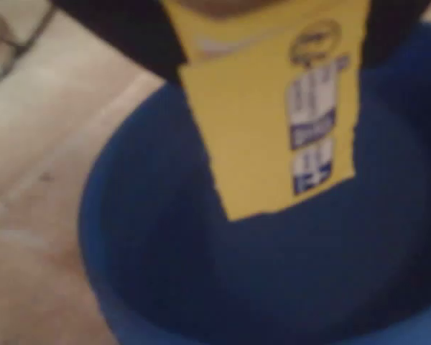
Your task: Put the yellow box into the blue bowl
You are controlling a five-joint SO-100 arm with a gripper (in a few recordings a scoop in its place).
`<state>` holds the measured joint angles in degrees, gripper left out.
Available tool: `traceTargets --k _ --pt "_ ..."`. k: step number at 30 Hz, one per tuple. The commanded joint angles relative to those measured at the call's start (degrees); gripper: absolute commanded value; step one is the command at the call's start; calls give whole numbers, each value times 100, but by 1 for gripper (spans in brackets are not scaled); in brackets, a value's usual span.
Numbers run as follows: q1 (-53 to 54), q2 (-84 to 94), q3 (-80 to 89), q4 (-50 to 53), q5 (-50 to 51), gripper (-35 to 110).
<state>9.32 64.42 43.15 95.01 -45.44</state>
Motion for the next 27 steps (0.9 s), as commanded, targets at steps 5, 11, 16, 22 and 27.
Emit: traceTargets --k 5,11,16,22,27 --pt "62 -105 -984 88 18 0" --pt "88 -88 -1020 88 9 0" --pt "264 -70 -1028 79 9 0" --pt "527 -123 -1028 26 0 3" --pt "536 -62 -1028 79 0 14"
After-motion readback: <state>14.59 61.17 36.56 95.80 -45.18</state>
